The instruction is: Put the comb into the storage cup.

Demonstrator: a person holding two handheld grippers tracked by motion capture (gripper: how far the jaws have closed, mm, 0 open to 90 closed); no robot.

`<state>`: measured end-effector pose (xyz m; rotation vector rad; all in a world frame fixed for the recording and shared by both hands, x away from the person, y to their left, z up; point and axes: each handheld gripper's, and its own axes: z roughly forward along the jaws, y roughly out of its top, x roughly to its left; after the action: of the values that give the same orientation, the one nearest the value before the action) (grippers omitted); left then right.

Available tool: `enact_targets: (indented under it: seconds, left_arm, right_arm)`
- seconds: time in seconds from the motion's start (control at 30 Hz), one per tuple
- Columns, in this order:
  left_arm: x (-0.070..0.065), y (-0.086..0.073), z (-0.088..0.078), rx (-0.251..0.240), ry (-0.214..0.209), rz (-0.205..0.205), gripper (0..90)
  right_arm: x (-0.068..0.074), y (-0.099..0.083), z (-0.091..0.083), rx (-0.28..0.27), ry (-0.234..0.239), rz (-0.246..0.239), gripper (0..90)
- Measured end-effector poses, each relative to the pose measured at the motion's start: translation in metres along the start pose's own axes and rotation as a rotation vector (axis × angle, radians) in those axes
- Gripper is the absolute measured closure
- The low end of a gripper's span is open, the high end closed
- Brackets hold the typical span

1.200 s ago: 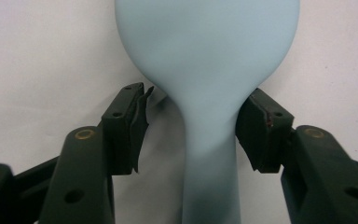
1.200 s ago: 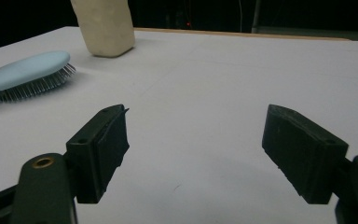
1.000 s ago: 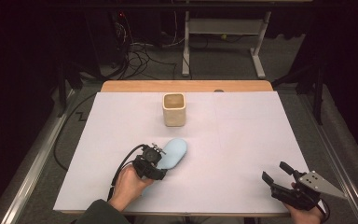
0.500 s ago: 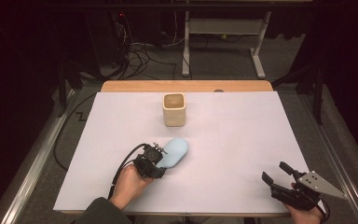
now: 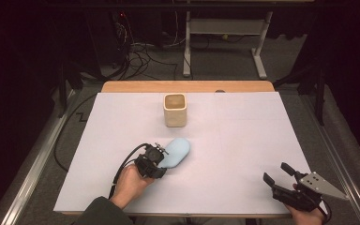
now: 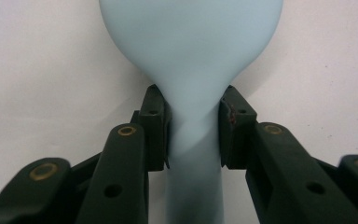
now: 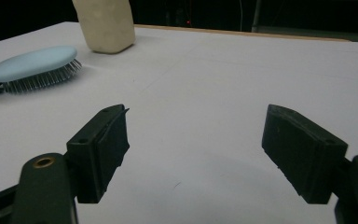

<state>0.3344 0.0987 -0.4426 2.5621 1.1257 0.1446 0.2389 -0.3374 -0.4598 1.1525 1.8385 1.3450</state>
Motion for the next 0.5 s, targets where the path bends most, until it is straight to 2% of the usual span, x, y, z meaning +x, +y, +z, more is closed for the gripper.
enact_targets:
  seconds: [0.5]
  left_arm:
    - [0.0004,-0.0027,0.0003,-0.046,-0.013,0.035,69.1]
  right_arm:
    - [0.0002,-0.0004,0.0001,0.000,-0.005,-0.004,23.0]
